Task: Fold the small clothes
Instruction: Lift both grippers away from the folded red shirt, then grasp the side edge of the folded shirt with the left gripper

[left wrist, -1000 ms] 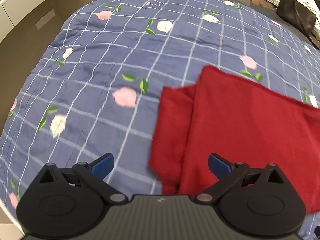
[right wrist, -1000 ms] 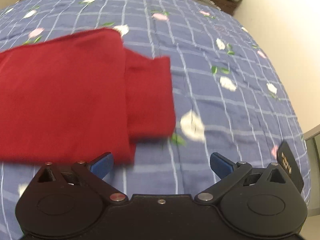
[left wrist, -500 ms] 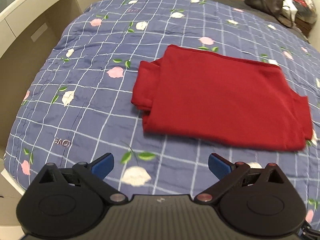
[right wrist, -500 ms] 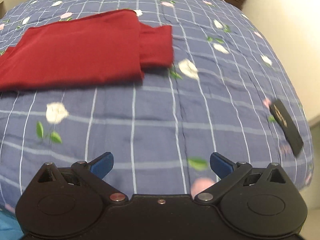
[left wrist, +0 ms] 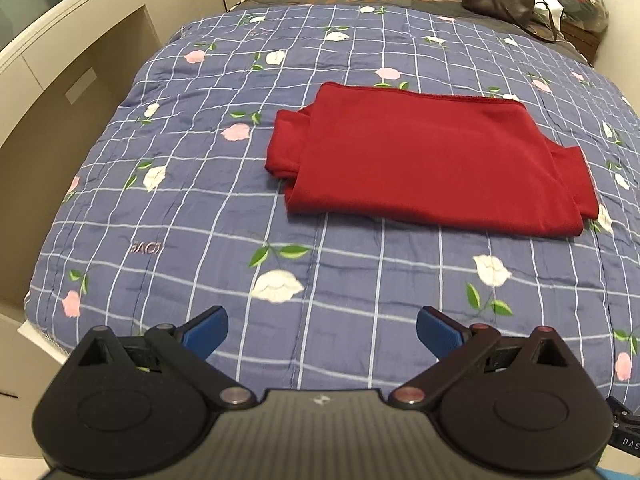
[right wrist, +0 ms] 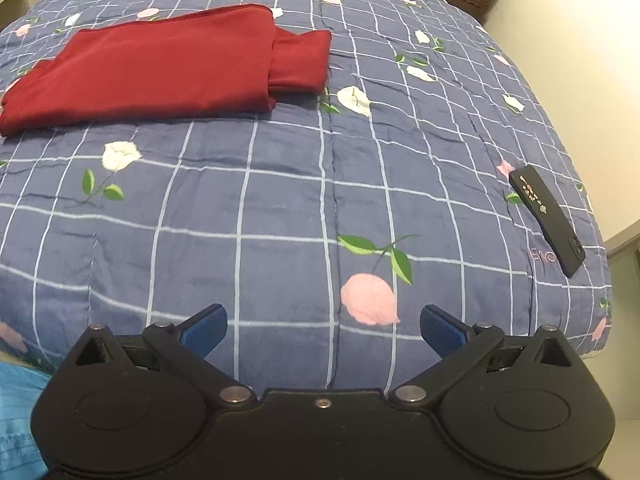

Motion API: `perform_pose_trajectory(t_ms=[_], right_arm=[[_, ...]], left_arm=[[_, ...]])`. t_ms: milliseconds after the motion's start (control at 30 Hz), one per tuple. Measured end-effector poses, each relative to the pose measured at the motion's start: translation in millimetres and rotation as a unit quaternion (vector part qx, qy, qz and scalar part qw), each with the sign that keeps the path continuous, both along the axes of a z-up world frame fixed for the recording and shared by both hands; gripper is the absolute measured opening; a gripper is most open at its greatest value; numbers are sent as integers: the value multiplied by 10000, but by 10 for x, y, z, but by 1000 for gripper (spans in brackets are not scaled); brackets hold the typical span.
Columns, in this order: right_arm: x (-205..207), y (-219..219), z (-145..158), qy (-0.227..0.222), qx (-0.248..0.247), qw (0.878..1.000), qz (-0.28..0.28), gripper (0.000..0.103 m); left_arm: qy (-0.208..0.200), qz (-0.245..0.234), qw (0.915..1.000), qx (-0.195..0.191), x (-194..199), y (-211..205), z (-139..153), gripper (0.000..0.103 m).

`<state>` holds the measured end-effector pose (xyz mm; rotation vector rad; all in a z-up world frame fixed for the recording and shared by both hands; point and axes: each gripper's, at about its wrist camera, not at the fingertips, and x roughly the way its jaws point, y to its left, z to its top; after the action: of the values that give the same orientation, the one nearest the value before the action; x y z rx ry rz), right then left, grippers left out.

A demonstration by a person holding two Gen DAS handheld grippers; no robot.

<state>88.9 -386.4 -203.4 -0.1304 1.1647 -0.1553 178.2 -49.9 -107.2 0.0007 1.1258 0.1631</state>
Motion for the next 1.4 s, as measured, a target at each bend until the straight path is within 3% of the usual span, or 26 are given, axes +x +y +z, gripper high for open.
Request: perform_pose_trajectory(t_ms=[233,633,967,1400], right_arm=[[-91,13,-44,145,94,9998,84,102],[82,132,-199,562,74,9983,167,102],[580,539,-286,829,-161,9948,564,102],[1713,1291,-201,185,-338,9945,973,102]], left_arm=[[207,138,9997,13,-93,54,-18,102],[716,489,9961,-190,133,401,-315,103],[769,530,9923,-819,850,856,-658,102],[482,329,9907,-1226,1868,1386,-1097,102]])
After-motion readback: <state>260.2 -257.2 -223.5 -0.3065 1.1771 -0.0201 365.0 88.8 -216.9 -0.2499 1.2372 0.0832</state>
